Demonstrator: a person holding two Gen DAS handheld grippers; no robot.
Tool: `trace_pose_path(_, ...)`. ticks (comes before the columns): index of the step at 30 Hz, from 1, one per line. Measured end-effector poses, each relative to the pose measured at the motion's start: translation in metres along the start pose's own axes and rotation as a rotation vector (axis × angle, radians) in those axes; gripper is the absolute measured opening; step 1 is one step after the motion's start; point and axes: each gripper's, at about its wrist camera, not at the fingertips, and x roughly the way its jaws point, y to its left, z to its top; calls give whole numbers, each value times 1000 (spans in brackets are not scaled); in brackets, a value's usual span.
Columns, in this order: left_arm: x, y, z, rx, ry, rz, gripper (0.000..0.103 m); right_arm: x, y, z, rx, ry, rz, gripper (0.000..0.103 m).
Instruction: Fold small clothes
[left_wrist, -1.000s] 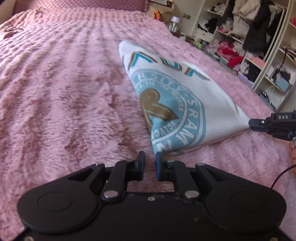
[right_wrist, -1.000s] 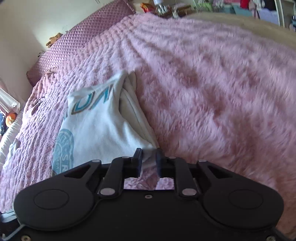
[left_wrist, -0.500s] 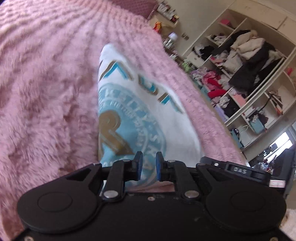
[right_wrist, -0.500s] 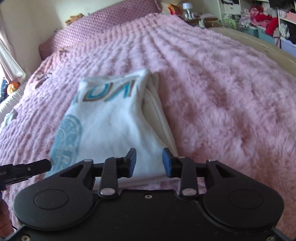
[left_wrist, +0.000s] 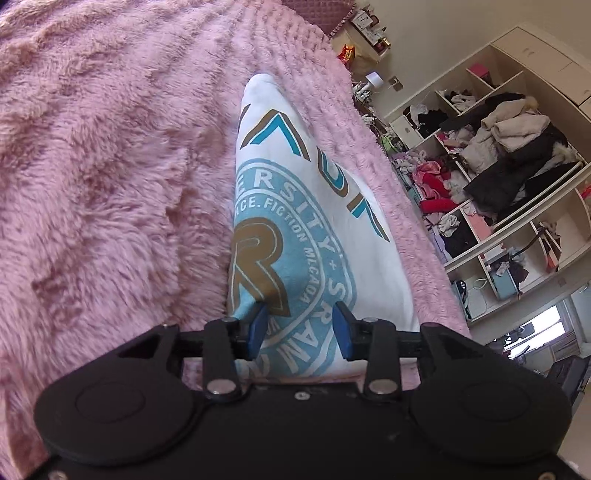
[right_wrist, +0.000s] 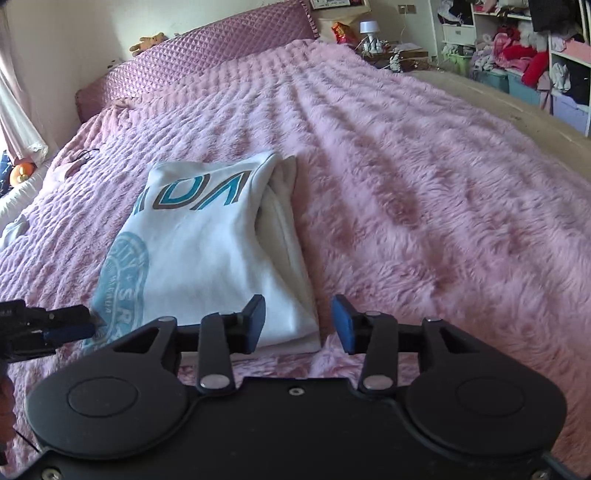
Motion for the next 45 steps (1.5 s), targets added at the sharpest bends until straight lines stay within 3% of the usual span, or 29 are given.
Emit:
trace_pose_path(5, 1, -1, 2, -12, -3, 3, 40, 15, 1, -4, 32, 38, 12, 39)
trace_pose_path(8, 1, -2, 2, -4, -6, 6, 44, 14, 5, -3, 31, 14, 10, 25)
trace_pose_path(9, 0, -2, 1, -2, -5, 7, 45, 13, 6, -3, 25, 13, 18, 10)
trace_pose_path(14, -2, -2, 5, -9, -4, 15, 45, -6, 7, 2, 57, -17, 32, 6)
trace_pose_path(17, -6, -3, 10, 39, -10, 37, 49, -17, 5, 4, 78, -26, 43, 4)
trace_pose_path(19, -6, 0, 15, 65, -4, 70, 55, -9, 6, -1, 57, 5, 16, 4)
trace_pose_path(24, -5, 17, 21, 29, 21, 84, 55, 21, -2, -15, 47, 61, -26, 3)
trace_pose_path(27, -12, 20, 25, 30, 4, 78, 58, 18, 0, -12, 43, 74, -32, 5)
trace_pose_path(31, -14, 21, 39, 19, -46, 89, 68, 4, 5, 6, 28, 12, -17, 41)
trace_pose_path(32, -12, 21, 45, -1, -59, 85, 68, 3, 7, 13, 14, -16, 6, 42)
trace_pose_path(36, 3, 30, 59, -128, -96, 39, 68, 25, 17, 42, -8, -86, 94, 42)
trace_pose_path(42, 32, 41, 63, -264, -83, 23, 68, 76, 16, 52, 83, 10, 153, 40)
trace_pose_path(45, 37, 39, 59, -253, -87, 45, 53, 79, 17, 48, 61, 6, 144, 39)
